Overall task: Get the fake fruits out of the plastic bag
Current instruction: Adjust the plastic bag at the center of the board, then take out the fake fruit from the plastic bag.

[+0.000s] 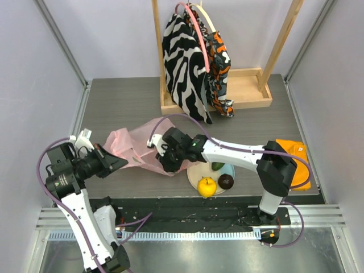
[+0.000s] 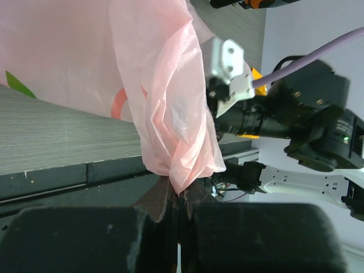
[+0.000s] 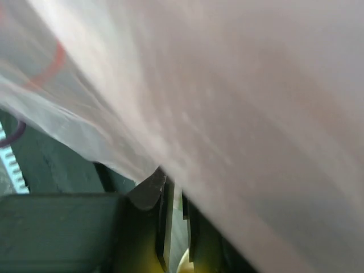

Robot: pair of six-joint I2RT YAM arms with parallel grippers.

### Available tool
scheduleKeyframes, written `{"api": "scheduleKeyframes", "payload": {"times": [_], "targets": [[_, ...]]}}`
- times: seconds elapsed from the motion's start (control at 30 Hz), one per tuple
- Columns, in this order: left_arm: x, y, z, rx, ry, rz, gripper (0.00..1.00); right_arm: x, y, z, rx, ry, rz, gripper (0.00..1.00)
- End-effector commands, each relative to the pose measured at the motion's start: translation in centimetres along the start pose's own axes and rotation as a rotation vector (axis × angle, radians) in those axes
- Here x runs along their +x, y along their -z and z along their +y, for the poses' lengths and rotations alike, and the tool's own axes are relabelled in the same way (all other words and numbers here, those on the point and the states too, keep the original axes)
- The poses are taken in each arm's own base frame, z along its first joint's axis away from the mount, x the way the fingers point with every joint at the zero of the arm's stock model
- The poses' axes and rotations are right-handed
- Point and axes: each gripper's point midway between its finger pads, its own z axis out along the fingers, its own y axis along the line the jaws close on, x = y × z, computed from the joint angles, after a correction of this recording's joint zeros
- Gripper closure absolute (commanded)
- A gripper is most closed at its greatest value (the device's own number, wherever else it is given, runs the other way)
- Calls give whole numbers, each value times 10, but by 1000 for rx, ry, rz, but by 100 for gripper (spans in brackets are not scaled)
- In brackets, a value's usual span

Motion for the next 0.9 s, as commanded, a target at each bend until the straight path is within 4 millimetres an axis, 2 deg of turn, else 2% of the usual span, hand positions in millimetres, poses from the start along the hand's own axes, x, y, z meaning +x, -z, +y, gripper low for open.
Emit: {"api": "scheduleKeyframes", "payload": {"times": [0.0,0.03,0.07,0.13,0.17,0.3,0.37,0.43,0.57,0.63,0.67,0.8,0.87], "targets": [[12,2,2,-12,27,33,100,-92,35,-21,92,52,-250,80],[12,2,3,-15,25,34,100,-95,29,-31,123,39,-246,80],[11,1,4,-15,26,35,100,-110,33,-41,144,30,-279,80],[11,2,3,-11,21,36,100,-115,28,-52,160,-1,-278,80],[12,2,3,-12,21,36,100,-123,32,-60,177,-9,-296,80],[13,2,3,-10,22,39,100,-120,18,-76,223,-22,-270,74],[11,2,2,-6,22,34,100,-116,8,-91,279,-43,-258,63],[10,3,0,-4,17,30,100,-116,2,-103,320,-67,-259,46],[11,3,-1,0,12,35,100,-114,-16,-126,391,-93,-243,28],[12,3,-1,3,16,39,100,-118,-22,-132,406,-98,-251,24],[12,3,-1,6,16,39,100,-113,-31,-136,413,-102,-235,19],[12,2,-1,11,18,42,100,-114,-42,-145,443,-112,-233,16],[12,2,-1,9,20,45,100,-118,-41,-148,456,-111,-239,15]]}}
